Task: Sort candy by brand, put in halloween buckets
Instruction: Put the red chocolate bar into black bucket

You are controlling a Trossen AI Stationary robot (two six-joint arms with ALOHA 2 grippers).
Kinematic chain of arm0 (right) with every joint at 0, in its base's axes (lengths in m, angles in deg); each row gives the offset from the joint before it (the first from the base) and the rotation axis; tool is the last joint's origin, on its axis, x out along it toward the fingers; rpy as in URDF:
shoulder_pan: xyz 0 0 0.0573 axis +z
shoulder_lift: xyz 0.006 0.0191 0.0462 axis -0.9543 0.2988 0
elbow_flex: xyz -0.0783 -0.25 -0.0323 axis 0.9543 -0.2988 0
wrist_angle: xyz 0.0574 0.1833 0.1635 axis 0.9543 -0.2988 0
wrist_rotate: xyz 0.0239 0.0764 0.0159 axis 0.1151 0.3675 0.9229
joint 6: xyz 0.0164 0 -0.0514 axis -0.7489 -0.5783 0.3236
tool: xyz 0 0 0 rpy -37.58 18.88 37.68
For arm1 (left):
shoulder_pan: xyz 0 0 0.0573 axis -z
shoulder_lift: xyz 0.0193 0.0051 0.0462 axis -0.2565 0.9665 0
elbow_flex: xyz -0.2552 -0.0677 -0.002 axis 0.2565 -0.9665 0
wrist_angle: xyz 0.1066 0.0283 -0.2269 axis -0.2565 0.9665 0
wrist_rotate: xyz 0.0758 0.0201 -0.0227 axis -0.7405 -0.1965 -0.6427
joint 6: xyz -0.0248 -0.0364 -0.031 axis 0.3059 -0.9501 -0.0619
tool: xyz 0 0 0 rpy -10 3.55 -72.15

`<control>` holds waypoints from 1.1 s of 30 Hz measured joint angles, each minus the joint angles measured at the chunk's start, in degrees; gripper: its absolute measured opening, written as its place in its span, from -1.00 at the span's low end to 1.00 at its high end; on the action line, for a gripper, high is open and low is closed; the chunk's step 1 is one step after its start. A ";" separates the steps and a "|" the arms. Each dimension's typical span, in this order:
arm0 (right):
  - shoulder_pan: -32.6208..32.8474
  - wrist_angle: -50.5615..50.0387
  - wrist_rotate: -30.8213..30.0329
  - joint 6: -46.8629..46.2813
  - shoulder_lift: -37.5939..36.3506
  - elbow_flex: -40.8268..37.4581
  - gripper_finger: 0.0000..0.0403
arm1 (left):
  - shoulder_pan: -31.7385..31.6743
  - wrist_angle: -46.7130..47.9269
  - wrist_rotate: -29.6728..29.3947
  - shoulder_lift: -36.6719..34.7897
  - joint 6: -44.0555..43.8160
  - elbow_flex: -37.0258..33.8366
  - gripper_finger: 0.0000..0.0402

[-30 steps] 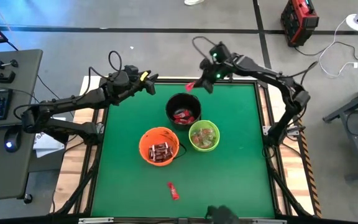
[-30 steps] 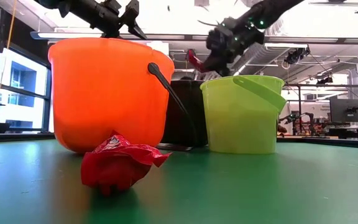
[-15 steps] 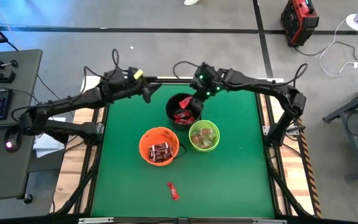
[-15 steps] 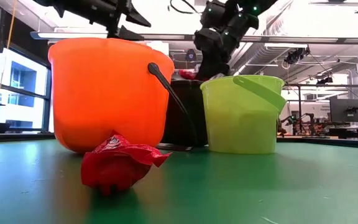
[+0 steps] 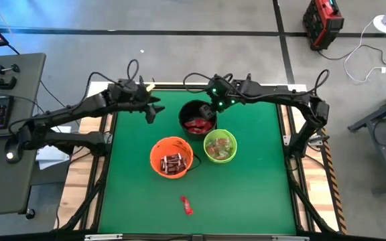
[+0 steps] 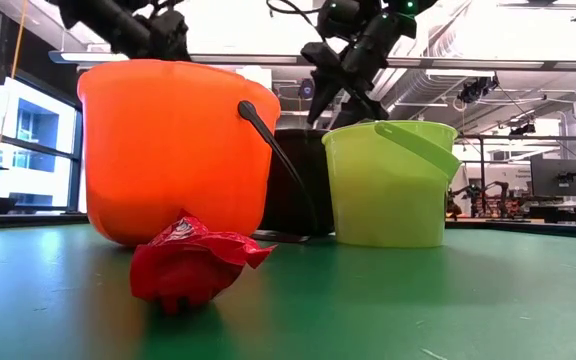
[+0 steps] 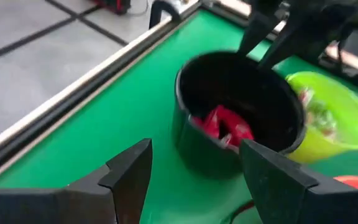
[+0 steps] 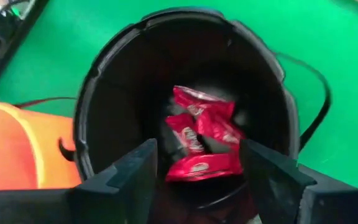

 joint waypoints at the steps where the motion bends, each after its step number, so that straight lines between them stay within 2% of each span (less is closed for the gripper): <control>1: 0.00 0.00 0.46 -1.28 0.00 0.00 0.09 | 0.05 -0.54 -0.06 0.14 0.00 -0.92 0.15; 8: -0.66 0.00 0.72 -7.49 -0.03 0.00 0.09 | 0.07 -14.21 0.18 0.63 -5.70 -12.47 0.15; 12: -0.68 0.00 0.74 -7.99 -0.04 0.00 0.09 | 0.07 -23.76 0.48 0.62 -10.36 -18.63 0.15; 17: -0.76 0.40 0.96 -10.50 -0.07 0.00 0.09 | -0.04 -32.02 0.48 0.58 -10.32 -23.38 0.15; 22: -1.70 4.52 1.21 -10.56 -0.07 0.00 0.09 | -0.04 -31.98 3.78 0.57 -8.08 -24.88 0.15; 27: -3.00 9.78 5.03 -10.08 -0.07 0.00 0.09 | 0.03 -34.00 16.53 -1.15 -9.00 -24.68 0.15; 30: -3.03 7.91 8.41 -8.20 -0.21 0.00 0.09 | 0.87 -35.51 20.80 -3.62 -12.67 -22.46 0.15; 33: -1.00 1.86 9.40 -1.65 -1.28 0.00 0.09 | 5.62 -29.26 20.33 -5.47 -7.23 -16.75 0.13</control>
